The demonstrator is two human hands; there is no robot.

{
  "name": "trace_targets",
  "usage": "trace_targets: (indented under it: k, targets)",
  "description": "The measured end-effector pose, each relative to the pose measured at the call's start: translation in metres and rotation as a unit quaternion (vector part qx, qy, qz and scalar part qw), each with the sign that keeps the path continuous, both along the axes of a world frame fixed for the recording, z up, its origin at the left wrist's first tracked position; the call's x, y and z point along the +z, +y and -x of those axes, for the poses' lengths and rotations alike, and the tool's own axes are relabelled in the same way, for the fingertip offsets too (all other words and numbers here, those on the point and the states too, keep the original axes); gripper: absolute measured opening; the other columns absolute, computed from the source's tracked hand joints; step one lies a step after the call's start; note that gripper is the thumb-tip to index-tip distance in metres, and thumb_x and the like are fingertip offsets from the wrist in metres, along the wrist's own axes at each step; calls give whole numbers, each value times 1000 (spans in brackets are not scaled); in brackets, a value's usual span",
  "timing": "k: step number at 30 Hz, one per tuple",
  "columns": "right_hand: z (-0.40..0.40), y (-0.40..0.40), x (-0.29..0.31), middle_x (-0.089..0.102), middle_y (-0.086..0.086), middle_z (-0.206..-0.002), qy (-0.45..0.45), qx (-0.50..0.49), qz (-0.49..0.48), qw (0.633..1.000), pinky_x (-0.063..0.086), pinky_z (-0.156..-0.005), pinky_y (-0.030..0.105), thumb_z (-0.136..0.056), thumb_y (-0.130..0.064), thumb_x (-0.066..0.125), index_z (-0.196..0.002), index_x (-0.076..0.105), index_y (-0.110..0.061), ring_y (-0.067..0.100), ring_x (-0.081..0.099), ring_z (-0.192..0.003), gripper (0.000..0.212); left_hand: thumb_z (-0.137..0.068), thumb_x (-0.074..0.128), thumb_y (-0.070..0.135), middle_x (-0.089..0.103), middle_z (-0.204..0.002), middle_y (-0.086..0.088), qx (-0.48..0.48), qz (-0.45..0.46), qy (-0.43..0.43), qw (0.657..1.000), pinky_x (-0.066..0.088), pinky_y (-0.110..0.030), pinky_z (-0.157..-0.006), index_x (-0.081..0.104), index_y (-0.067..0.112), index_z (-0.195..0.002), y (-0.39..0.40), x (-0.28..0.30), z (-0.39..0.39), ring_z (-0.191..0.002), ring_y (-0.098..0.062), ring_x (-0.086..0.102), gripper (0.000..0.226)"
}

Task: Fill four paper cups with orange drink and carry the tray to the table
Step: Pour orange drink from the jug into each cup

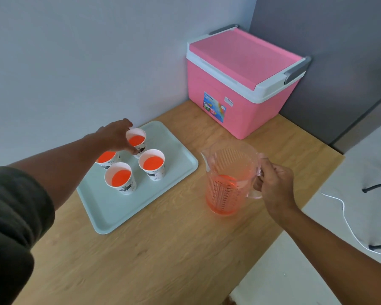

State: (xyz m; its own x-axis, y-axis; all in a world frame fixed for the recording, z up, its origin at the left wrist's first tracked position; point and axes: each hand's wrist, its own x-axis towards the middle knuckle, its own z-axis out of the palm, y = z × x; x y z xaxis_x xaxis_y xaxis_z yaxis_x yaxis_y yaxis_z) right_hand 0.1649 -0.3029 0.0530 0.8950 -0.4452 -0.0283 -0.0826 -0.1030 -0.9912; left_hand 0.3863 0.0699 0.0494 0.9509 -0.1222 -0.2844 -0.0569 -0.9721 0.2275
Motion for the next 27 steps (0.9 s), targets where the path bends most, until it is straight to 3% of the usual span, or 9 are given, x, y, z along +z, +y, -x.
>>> trace_targets:
  k: [3,6,11,15,20,24,27]
  targets:
    - [10,-2,6,37,0,-48,5,-10,13,1000,37,-48,29,-110,-33,52,-65,54,1,11,37,-44,57,-63,93,48,56,-144,-3,-9,-9,-13,1000,43,-48,-107,39,21,-148,7,18,3,-128,-31,54,104]
    - [22,-6,14,36,1,-49,-5,-23,12,1000,37,-52,31,-110,-33,52,-65,52,4,11,36,-45,59,-75,85,50,58,-141,-4,-14,7,-62,998,44,-47,-105,43,19,-145,5,40,13,-127,-30,54,88]
    - [37,-11,23,37,-3,-48,-12,-46,5,999,34,-53,32,-110,-33,53,-63,52,-5,11,36,-44,54,-86,79,40,65,-129,-6,-48,95,-171,980,53,-43,-94,55,16,-136,-23,66,43,-112,-27,62,61]
    - [53,-17,29,39,-5,-45,-11,-59,18,998,37,-52,32,-109,-35,54,-60,50,-9,10,39,-42,56,-88,78,32,67,-117,-2,-113,158,-188,963,50,-31,-82,61,12,-129,-69,70,80,-97,-19,62,49]
    - [71,-25,34,44,-7,-46,2,-90,49,995,41,-46,23,-109,-37,56,-55,48,-13,5,43,-41,59,-88,78,27,70,-103,-2,-147,256,-134,946,43,-9,-72,66,12,-117,-131,41,125,-85,-16,65,35]
    - [85,-32,34,44,-5,-48,19,-123,47,991,41,-50,29,-108,-39,57,-55,48,-15,6,41,-41,58,-88,78,32,71,-97,3,-105,344,-26,933,52,-19,-76,69,18,-109,-175,6,158,-82,-10,67,27]
    - [93,-39,35,46,-10,-44,23,-156,21,987,39,-57,32,-108,-36,58,-53,50,-16,5,40,-40,59,-93,70,42,72,-106,3,-73,449,87,886,59,-33,-88,71,24,-110,-204,-7,187,-99,-14,70,25]
